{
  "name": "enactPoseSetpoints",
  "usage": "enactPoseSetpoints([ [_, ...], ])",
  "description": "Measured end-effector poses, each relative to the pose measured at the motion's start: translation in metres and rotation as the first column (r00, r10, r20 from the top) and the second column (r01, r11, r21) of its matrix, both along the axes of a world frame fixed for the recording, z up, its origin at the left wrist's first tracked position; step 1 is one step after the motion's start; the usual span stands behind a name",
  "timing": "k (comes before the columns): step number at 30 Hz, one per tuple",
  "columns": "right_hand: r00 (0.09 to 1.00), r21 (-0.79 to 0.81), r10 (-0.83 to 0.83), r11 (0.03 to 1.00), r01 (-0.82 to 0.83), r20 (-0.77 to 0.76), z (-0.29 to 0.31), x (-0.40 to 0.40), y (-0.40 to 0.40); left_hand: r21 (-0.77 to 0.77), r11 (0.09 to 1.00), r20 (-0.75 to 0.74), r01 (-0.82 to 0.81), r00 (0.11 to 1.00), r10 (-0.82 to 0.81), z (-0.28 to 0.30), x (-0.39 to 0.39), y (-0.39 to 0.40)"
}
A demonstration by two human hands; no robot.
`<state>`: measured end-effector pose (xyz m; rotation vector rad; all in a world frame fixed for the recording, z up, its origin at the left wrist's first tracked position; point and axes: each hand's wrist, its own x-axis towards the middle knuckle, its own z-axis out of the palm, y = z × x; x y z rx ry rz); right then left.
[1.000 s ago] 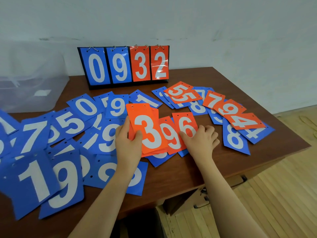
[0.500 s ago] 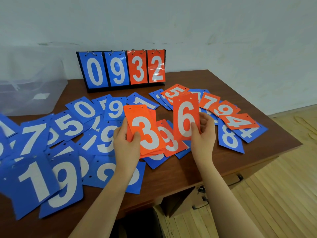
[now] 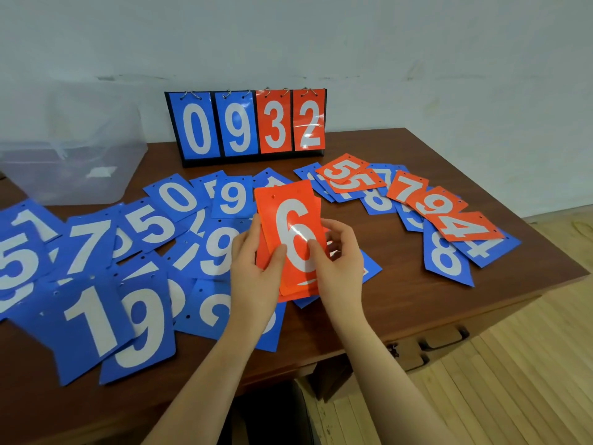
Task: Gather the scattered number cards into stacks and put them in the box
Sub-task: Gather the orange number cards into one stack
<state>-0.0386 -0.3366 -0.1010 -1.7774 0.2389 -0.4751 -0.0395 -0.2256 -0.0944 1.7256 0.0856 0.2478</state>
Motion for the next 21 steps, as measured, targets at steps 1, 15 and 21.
enactPoseSetpoints([
  [1,1.0,-0.011,0.007,1.0,-0.007,-0.013,0.0,0.0,-0.002,0.017,1.0,-0.009,-0.01,1.0,0.01,-0.001,0.0,0.002],
  [15,0.807,-0.546,-0.274,0.835,-0.07,-0.523,-0.008,0.017,-0.035,0.011,0.995,-0.041,-0.102,0.994,0.102,-0.003,0.013,0.028],
  [21,0.887,-0.425,-0.23,0.904,0.044,-0.399,-0.008,0.019,-0.035,0.023,0.993,-0.032,-0.112,0.993,0.113,-0.002,0.01,0.034],
])
